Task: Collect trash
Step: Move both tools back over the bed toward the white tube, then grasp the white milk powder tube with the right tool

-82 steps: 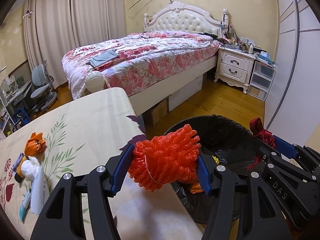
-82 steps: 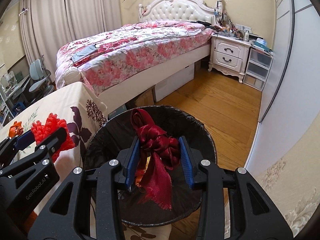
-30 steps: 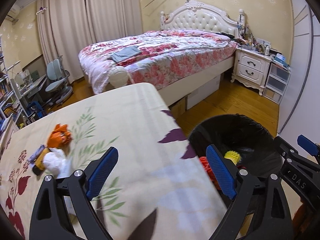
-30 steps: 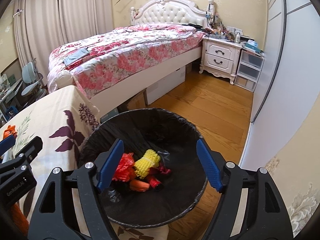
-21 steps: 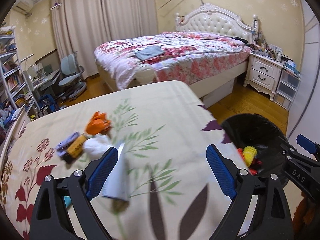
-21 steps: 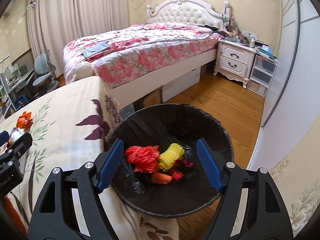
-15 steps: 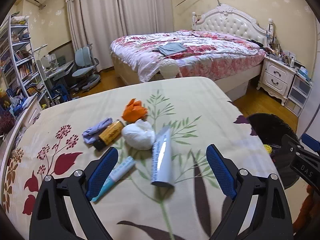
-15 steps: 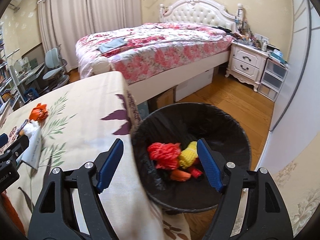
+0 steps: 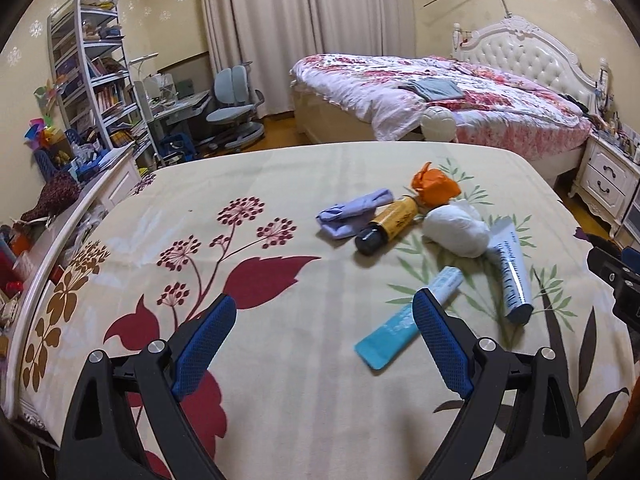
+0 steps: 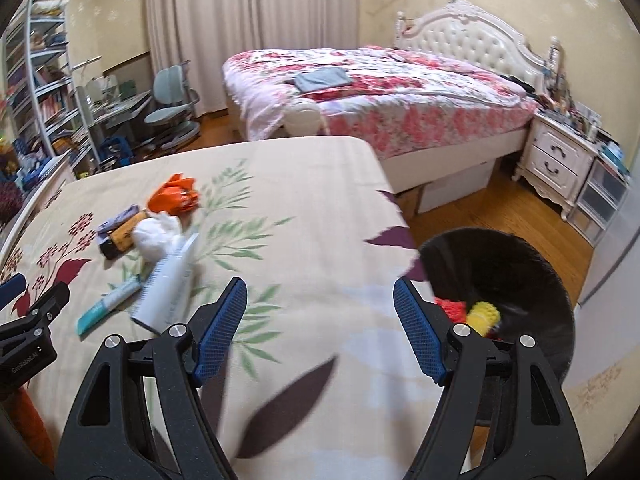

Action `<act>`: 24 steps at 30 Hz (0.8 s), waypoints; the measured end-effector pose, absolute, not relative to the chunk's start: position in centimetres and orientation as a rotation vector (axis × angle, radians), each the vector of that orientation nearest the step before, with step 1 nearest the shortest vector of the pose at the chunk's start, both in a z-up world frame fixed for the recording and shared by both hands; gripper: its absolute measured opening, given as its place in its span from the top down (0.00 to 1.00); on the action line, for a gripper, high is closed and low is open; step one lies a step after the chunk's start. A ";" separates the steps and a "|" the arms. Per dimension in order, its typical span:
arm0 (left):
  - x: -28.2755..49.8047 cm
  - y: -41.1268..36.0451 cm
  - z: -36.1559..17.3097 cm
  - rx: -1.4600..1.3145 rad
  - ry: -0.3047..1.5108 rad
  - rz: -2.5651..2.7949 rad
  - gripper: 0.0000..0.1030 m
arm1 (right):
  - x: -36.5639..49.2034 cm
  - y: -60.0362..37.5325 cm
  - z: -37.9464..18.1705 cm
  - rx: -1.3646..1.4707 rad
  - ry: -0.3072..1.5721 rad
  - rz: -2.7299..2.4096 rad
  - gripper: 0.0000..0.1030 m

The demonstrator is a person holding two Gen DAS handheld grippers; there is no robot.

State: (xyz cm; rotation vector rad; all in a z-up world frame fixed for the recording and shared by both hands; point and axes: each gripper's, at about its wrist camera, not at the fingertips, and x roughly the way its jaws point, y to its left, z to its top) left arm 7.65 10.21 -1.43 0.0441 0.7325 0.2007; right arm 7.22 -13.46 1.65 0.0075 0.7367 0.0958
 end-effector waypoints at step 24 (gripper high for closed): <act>7.7 14.6 -2.9 -0.008 0.760 0.229 0.13 | 9.7 -5.5 -1.1 -0.059 0.848 0.223 0.66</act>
